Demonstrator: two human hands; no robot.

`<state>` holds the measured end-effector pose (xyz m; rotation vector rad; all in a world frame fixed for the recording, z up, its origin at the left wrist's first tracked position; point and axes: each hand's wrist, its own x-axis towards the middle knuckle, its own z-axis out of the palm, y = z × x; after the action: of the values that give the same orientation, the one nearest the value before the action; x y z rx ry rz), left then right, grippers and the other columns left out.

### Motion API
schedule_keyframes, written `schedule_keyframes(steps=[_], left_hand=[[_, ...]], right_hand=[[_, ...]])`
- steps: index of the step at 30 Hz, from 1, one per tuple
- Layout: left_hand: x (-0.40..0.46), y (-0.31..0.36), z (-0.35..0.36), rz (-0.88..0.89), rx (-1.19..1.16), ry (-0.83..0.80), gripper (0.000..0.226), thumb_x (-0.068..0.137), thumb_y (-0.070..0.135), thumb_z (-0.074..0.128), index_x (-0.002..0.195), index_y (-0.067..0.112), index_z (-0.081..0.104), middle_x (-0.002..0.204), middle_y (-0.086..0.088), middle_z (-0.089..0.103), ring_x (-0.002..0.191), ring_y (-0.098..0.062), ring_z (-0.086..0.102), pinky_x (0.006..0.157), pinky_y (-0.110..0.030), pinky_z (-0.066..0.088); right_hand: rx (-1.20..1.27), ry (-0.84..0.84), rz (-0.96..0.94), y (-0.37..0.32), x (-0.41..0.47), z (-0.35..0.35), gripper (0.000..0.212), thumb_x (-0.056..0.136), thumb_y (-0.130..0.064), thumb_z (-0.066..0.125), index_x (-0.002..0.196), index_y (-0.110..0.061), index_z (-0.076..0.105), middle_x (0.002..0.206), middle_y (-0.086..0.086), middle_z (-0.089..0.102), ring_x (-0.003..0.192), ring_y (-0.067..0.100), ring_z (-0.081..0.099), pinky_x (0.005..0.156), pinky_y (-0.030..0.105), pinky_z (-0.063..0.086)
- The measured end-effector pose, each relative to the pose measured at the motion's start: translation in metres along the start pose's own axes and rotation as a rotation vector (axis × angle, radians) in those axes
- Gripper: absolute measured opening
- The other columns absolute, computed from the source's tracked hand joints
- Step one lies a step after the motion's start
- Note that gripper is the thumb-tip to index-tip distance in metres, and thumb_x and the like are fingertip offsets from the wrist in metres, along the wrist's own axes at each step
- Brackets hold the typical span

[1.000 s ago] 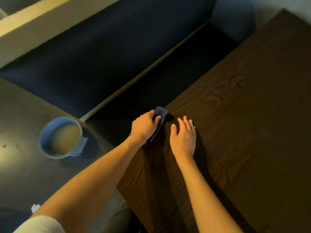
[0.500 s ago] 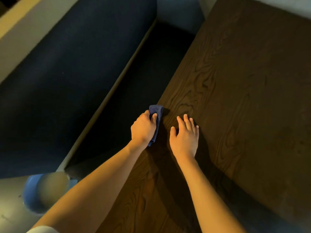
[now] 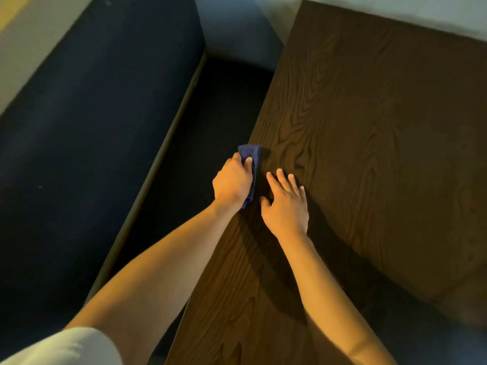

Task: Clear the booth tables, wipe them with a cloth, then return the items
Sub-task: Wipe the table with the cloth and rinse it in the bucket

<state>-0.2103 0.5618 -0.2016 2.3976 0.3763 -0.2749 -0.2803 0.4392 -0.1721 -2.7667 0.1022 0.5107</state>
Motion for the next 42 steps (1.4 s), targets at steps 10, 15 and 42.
schedule_keyframes(steps=[10,15,42], left_hand=[[0.081,0.038,0.01,0.077,-0.219,-0.132,0.033,0.106,0.039,0.045,0.128,0.019,0.055,0.115,-0.001,0.061,0.107,-0.019,0.06,0.092,-0.035,0.045],[0.072,0.025,0.007,0.127,-0.28,-0.193,0.041,0.104,0.037,0.051,0.14,0.02,0.05,0.131,-0.002,0.061,0.12,-0.019,0.057,0.105,-0.038,0.043],[-0.254,-0.168,-0.053,0.022,-0.318,-0.177,0.012,0.105,0.031,0.05,0.109,0.034,0.061,0.096,0.009,0.068,0.079,0.0,0.065,0.073,-0.019,0.047]], right_hand=[[-0.036,-0.038,-0.09,0.02,0.015,0.012,0.064,0.105,-0.046,0.039,0.159,-0.032,0.008,0.168,-0.004,-0.001,0.154,0.019,-0.003,0.12,0.038,-0.001],[-0.008,-0.044,-0.087,0.018,0.013,0.008,0.062,0.105,-0.042,0.04,0.159,-0.031,0.011,0.168,-0.003,0.001,0.154,0.022,-0.002,0.123,0.043,0.001],[0.195,-0.029,-0.202,-0.052,-0.206,0.095,0.05,0.105,-0.015,0.04,0.154,-0.023,0.031,0.165,-0.001,0.02,0.154,0.018,0.007,0.126,0.039,0.008]])
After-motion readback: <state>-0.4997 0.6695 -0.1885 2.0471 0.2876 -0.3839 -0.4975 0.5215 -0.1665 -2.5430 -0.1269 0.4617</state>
